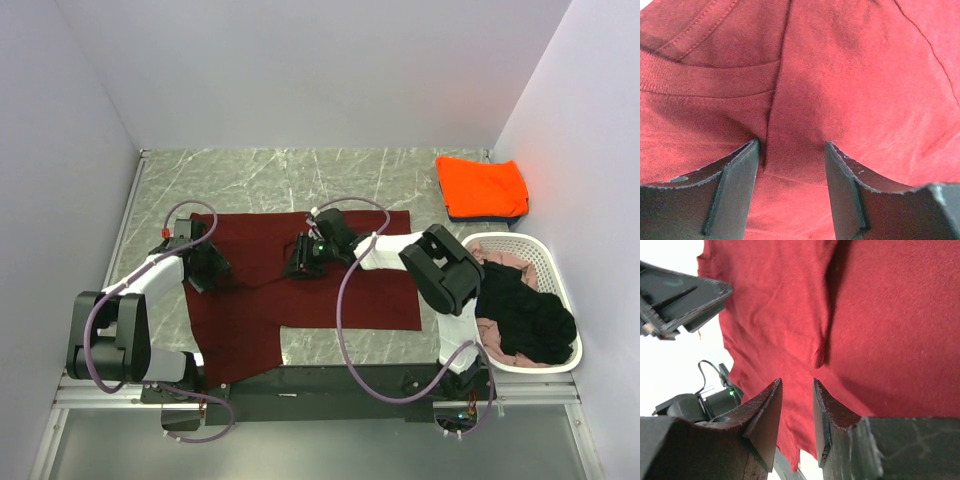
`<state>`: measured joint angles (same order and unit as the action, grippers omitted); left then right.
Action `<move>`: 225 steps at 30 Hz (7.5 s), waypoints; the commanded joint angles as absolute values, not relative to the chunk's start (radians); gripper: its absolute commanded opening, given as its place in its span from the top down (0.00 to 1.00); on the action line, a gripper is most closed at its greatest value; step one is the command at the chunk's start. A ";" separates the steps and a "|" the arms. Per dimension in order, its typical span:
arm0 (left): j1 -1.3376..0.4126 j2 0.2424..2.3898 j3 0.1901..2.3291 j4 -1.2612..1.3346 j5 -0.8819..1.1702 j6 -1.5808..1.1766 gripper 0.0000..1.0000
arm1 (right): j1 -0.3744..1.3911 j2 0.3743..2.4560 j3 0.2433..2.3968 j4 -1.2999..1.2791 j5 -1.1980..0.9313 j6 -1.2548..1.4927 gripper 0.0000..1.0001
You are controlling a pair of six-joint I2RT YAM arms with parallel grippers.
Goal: Fold and stack the t-shirts
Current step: Fold the tshirt
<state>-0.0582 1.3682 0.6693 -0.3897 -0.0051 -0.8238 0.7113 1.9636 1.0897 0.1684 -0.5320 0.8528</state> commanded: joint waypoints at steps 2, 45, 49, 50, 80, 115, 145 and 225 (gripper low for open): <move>-0.057 1.371 0.676 -0.377 0.043 -0.804 0.41 | 0.721 2.006 1.129 0.221 -0.523 0.900 0.62; -0.058 1.305 0.707 -0.411 0.110 -0.765 0.38 | 0.721 1.977 1.163 0.255 -0.546 0.923 1.00; -0.058 1.312 0.730 -0.426 0.111 -0.758 0.38 | 0.721 1.977 1.164 0.252 -0.546 0.922 1.00; -0.058 1.310 0.741 -0.431 0.109 -0.756 0.38 | 0.721 1.977 1.164 0.250 -0.546 0.920 1.00; -0.058 1.347 0.687 -0.446 0.040 -0.779 0.40 | 0.722 2.016 1.152 0.267 -0.560 0.913 1.00; -0.058 1.286 0.833 -0.684 0.032 -0.796 0.90 | 0.722 2.011 1.161 0.224 -0.546 0.870 0.98; -0.058 1.334 0.879 -0.572 0.060 -0.755 0.45 | 0.459 1.714 1.060 -0.080 -0.336 0.598 0.57; -0.204 1.644 1.080 -0.603 -0.074 -0.726 0.21 | 0.354 1.718 1.098 -0.436 -0.094 0.529 0.53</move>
<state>-0.1898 1.6119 1.0706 -0.6537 -0.0872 -0.6971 0.3492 1.6657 1.1030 -0.4572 -0.0998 0.4885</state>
